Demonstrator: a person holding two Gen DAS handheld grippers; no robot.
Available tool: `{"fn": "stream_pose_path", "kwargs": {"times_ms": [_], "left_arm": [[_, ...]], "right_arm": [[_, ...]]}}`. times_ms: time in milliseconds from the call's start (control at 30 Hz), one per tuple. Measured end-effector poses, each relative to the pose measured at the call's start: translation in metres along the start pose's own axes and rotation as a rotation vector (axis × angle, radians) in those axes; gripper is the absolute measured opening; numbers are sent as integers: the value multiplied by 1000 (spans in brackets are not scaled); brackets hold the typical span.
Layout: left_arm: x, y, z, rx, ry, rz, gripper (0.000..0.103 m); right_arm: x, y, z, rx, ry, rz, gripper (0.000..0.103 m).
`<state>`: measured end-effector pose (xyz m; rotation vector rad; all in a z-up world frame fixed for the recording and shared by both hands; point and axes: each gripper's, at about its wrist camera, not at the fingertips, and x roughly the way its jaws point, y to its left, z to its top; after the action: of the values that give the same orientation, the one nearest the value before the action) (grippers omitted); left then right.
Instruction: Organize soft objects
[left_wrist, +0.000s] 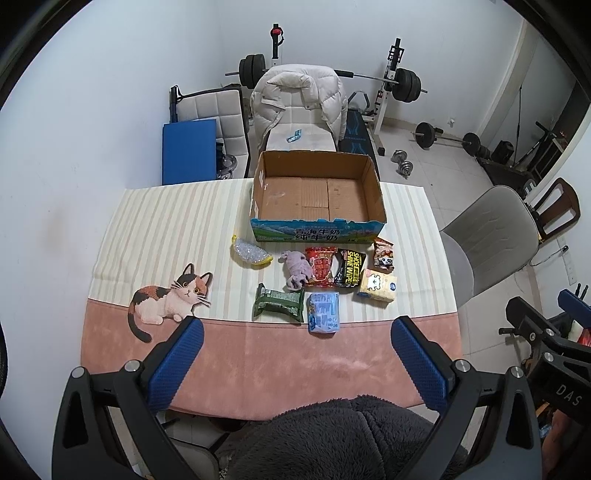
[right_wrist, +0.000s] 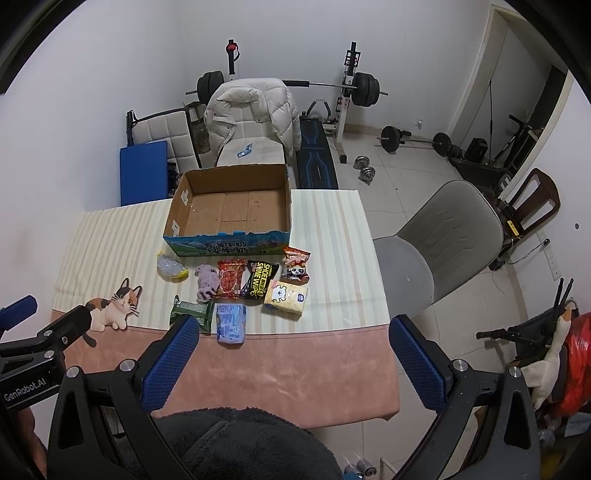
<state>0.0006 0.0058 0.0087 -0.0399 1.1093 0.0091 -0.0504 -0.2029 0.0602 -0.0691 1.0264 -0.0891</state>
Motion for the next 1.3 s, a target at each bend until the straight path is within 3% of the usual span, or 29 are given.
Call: {"fn": "stream_pose_path", "kwargs": {"times_ms": [1300], "left_arm": [[-5, -1, -1, -2, -18, -9, 103]], "right_arm": [[-10, -3, -4, 12, -41, 25, 103]]}}
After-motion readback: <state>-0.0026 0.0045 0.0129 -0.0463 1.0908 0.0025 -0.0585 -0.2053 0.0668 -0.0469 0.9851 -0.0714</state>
